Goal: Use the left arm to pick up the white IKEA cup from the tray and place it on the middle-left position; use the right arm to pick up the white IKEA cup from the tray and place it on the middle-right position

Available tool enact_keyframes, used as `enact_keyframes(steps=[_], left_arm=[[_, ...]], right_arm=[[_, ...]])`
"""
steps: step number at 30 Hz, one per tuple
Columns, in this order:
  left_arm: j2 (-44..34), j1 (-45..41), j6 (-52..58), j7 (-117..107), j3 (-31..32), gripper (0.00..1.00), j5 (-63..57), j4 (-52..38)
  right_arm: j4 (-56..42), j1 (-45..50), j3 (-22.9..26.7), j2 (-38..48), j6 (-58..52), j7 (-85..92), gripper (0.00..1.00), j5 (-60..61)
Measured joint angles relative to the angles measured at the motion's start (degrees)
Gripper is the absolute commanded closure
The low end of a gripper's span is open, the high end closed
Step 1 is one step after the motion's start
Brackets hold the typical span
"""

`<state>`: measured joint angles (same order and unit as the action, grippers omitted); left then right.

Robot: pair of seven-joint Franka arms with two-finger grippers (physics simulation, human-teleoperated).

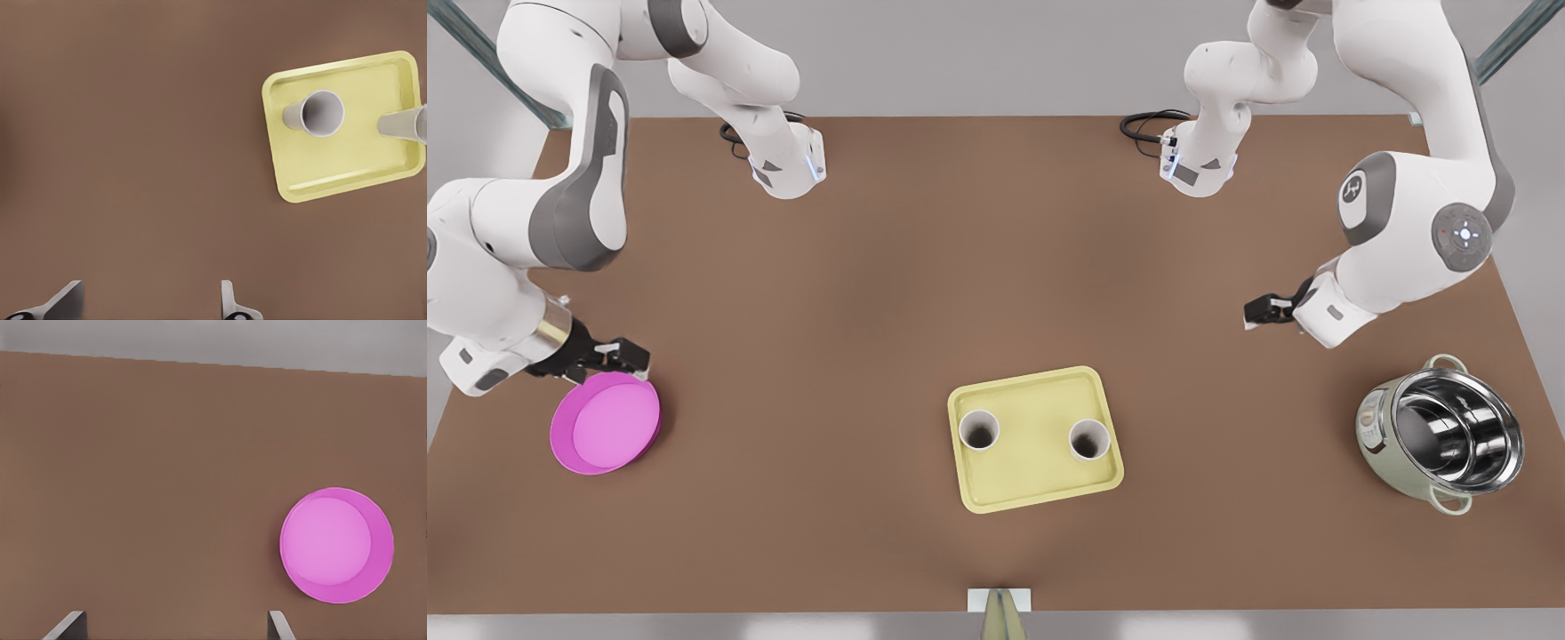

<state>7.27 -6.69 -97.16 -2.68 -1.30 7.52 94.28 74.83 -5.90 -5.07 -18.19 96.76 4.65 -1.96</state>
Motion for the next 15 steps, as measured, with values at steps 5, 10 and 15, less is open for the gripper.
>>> enact_keyframes(steps=[5, 10, 15], left_arm=[[0.27, 0.45, -1.78, -0.5, 0.07, 0.0, -0.19, -0.26], [0.25, 0.43, -0.9, -0.83, -0.1, 0.0, -0.39, -0.13], [0.49, 0.39, -0.48, -1.11, -0.07, 0.0, -0.94, 0.23]], right_arm=[[0.02, 4.23, -0.21, -3.34, 3.06, 0.73, 0.0, -0.15], [-0.03, 19.9, -0.34, -13.46, 6.87, -3.69, 0.0, 0.0], [-0.02, 26.15, -0.46, -22.21, 13.89, -9.14, 0.0, 0.04]])
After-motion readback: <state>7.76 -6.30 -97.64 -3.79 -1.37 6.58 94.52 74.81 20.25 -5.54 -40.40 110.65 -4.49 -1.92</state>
